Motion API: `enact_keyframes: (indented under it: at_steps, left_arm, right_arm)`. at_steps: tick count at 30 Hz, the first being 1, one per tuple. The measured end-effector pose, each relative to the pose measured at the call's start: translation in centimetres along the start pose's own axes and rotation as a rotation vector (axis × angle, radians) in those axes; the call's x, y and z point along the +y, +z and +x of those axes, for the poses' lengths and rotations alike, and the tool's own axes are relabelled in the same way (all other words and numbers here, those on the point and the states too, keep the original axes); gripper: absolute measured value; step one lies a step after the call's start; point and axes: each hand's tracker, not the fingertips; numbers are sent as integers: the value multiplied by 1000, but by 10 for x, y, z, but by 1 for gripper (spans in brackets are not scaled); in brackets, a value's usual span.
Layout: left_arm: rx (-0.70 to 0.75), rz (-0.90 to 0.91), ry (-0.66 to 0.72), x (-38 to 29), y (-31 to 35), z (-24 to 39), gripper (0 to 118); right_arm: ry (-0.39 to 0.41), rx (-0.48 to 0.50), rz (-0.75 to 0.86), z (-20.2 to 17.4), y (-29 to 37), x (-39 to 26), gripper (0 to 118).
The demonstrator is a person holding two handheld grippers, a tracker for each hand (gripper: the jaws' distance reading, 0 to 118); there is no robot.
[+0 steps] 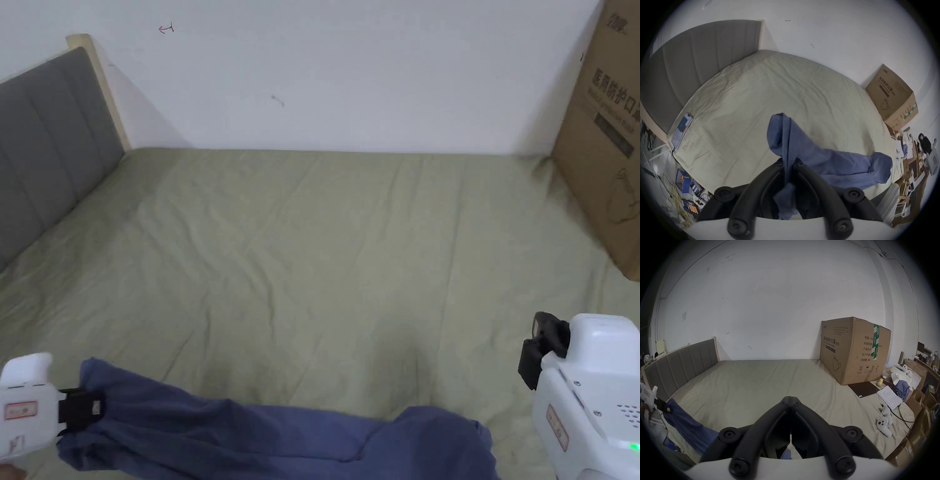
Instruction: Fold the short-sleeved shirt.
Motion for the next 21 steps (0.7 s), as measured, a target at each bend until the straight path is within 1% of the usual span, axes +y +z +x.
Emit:
enact_keyframes:
  at_steps: [3,7,8,10,13,15,21]
  left_arm:
    - [-28,-16,-76,-1,1,45,7]
    - [-96,-60,-133,-6,-10,102,7]
    - [-110,-76,-149,-6,-23,106,7]
    - [-153,-111,-182,-12,-35,133,7]
    - [-202,-144,-199,-23,-52,169,7]
    - [-249,-196,-201,-33,-69,193,7]
    - [-210,-292,-215,-69,-117,236,7]
  right_arm:
    - [-7,4,3,0,3,1,0]
    - [-9,12,9,0,7,1,0]
    - [-8,13,9,0,9,0,0]
    - [-5,17,10,0,11,-1,0]
    - [1,18,8,2,14,-3,0]
    - [6,23,4,3,16,-4,0]
    - [28,16,2,8,21,-6,0]
